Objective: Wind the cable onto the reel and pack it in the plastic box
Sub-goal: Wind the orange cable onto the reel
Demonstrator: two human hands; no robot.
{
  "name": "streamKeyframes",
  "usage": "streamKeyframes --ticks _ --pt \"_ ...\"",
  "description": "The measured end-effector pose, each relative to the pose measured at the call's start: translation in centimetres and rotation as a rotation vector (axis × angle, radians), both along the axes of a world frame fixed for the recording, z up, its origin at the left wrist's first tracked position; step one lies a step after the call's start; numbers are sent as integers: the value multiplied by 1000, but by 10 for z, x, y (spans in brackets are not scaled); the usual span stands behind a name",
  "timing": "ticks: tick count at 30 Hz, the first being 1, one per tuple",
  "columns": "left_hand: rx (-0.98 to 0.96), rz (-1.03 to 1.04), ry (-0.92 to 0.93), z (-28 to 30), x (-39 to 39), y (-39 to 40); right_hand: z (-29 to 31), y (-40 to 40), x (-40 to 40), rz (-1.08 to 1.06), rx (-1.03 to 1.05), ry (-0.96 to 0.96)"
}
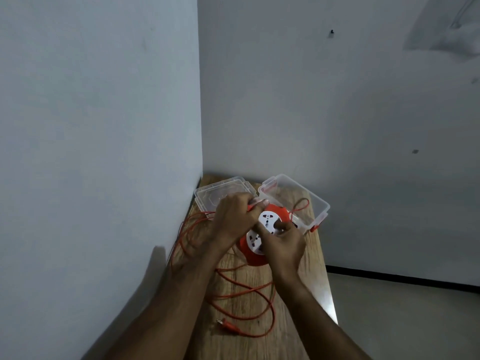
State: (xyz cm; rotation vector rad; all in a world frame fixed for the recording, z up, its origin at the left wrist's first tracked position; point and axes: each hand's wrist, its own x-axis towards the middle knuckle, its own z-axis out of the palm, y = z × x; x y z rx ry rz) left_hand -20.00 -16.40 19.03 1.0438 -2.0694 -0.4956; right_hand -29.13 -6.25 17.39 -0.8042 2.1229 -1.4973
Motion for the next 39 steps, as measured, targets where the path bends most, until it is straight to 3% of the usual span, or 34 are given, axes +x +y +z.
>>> streamKeyframes --ticks 2,4,5,8,10,12,15,19,23,26,31,32,35,36,38,39 --pt "-36 -7 -59 0 -1 1 -6 -6 2 -25 38 -303" --pt "1 -10 -56 -2 3 -3 -1 1 3 49 83 -341" --pt "50 -5 -14 -3 6 -6 5 8 1 87 74 -217" --pt "167 -8 128 -4 17 -11 28 33 -6 131 -141 612" --pt "168 -48 142 -2 18 -12 34 39 -10 270 -240 1008" --pt "180 -82 148 1 15 -13 30 37 -10 412 -131 1169" --pt "200 -106 154 2 11 -11 24 31 -10 441 106 1296" --pt "164 -116 100 2 10 -6 19 24 -12 455 122 1311" --pt "84 -105 32 3 12 -2 12 19 -14 501 56 1148" --pt "32 -88 0 1 17 -3 8 16 -8 493 79 894" --pt "-5 -14 44 -3 18 2 9 14 17 98 -129 230" --pt "-38 -10 27 -3 15 6 6 11 19 9 -115 53" --pt "-115 -8 -57 -2 11 10 12 4 27 -138 -55 -721" --pt "-115 -1 -78 -2 12 9 18 4 26 -120 -34 -850" --pt "-56 16 -37 -5 19 4 27 10 21 -13 8 -860" --pt "-6 25 25 -5 24 0 31 15 19 50 -4 -726"
